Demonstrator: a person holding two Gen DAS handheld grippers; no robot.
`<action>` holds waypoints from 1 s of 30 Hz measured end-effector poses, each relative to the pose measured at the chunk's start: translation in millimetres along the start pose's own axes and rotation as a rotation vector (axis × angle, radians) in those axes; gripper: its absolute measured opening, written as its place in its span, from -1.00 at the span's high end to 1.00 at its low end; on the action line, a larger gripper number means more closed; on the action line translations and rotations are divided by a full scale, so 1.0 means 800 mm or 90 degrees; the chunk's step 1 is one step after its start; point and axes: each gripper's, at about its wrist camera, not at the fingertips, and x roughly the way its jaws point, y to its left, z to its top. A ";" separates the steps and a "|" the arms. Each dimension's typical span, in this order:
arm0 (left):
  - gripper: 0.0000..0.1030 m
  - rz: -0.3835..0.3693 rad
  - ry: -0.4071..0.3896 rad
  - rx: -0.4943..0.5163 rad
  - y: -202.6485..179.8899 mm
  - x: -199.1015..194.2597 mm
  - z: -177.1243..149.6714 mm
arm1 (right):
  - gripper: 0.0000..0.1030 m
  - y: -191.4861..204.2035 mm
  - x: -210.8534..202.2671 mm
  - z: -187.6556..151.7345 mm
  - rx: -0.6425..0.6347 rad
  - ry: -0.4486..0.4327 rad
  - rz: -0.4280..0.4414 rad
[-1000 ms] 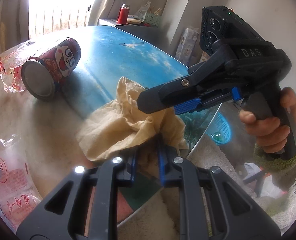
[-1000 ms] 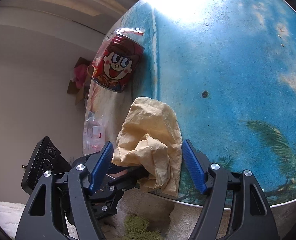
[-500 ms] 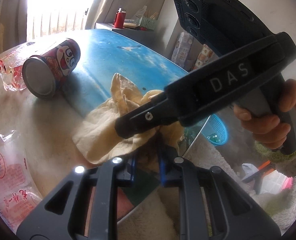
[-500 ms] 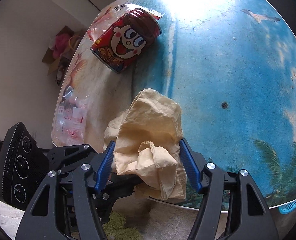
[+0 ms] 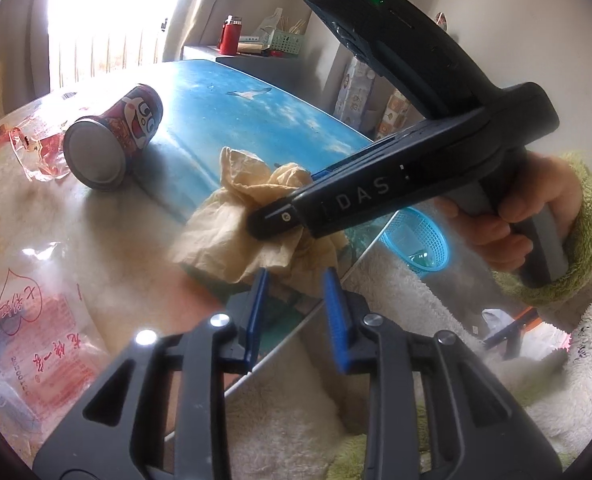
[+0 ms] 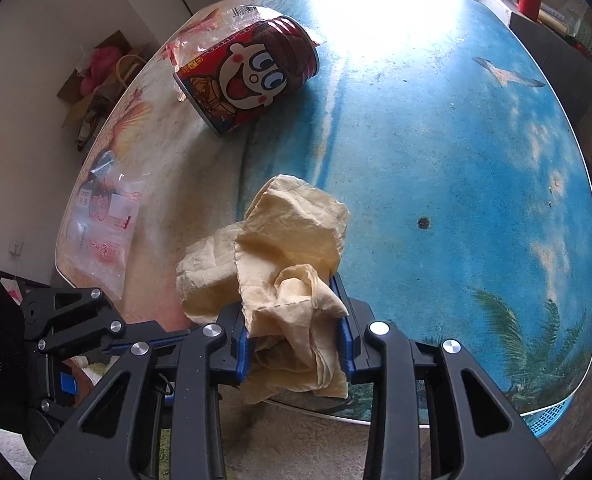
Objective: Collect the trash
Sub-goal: 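Lift the paper bag with the right tool while the left tool hovers beside it, then close the left tool on the red cartoon can while the right tool holds the bag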
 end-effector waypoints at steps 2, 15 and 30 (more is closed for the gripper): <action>0.47 0.001 -0.001 -0.004 0.001 -0.009 0.001 | 0.47 -0.004 -0.002 -0.004 0.003 -0.008 -0.008; 0.08 0.084 -0.062 -0.054 0.034 -0.064 0.077 | 0.69 -0.059 -0.040 -0.030 0.117 -0.119 -0.040; -0.37 0.317 0.039 -0.029 0.099 0.014 0.180 | 0.69 -0.081 -0.034 -0.055 0.132 -0.182 -0.108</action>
